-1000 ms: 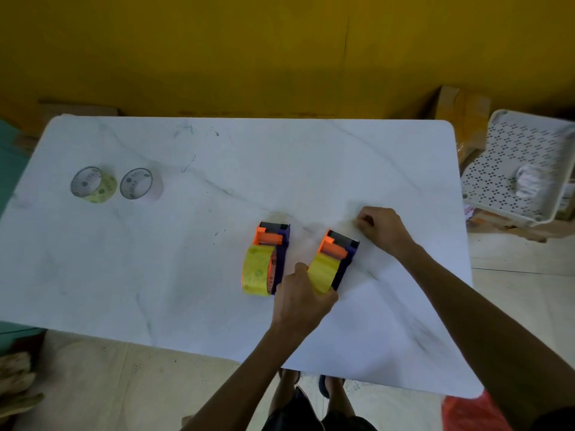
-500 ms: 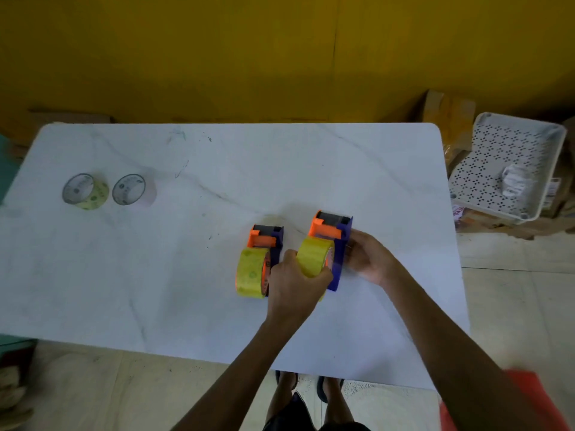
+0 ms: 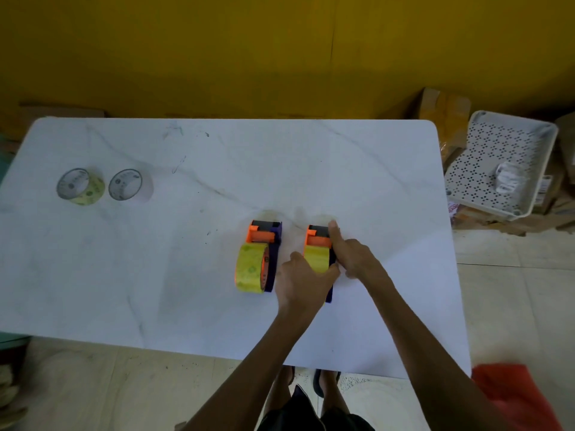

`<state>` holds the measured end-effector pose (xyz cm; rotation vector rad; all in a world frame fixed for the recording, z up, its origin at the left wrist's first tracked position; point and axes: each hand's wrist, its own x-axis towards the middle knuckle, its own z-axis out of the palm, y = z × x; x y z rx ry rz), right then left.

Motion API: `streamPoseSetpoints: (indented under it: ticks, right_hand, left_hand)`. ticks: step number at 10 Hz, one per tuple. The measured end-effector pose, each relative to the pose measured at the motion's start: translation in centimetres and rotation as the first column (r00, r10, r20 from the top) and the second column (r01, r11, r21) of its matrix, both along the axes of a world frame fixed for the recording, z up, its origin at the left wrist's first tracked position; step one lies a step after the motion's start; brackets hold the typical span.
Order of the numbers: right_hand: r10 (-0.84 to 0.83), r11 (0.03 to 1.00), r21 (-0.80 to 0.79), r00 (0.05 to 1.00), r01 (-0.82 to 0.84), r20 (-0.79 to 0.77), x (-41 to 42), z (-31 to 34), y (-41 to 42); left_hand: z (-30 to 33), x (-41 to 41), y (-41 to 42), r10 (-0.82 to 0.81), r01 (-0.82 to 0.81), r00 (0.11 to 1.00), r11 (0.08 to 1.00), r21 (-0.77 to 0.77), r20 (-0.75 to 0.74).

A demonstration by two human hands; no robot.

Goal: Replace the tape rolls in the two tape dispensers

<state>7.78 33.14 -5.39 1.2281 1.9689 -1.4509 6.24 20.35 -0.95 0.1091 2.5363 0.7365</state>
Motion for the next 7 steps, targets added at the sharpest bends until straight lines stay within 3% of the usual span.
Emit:
streamPoseSetpoints:
  ticks: [1, 5, 6, 7]
  right_hand:
    - [0.106, 0.984, 0.134, 0.992, -0.115, 0.075, 0.5, 0.6, 0.0]
    - [0.015, 0.996, 0.093, 1.000, -0.016, 0.004, 0.8, 1.9, -1.1]
    - [0.000, 0.990, 0.142, 1.000, 0.000, 0.003, 0.9, 3.4, -0.9]
    - [-0.044, 0.987, 0.153, 0.999, 0.045, -0.006, 0.6, 5.1, -0.9]
  left_hand:
    - [-0.2, -0.4, 0.2, -0.042, 0.040, 0.999, 0.998, -0.057, -0.021]
    - [0.4, -0.4, 0.0, -0.090, 0.093, 0.995, 0.990, -0.107, 0.033]
    - [1.3, -0.4, -0.1, -0.074, 0.070, 0.996, 0.994, -0.089, -0.041]
    - [2.9, -1.7, 0.2, -0.081, 0.072, 0.969, 0.996, -0.047, -0.235]
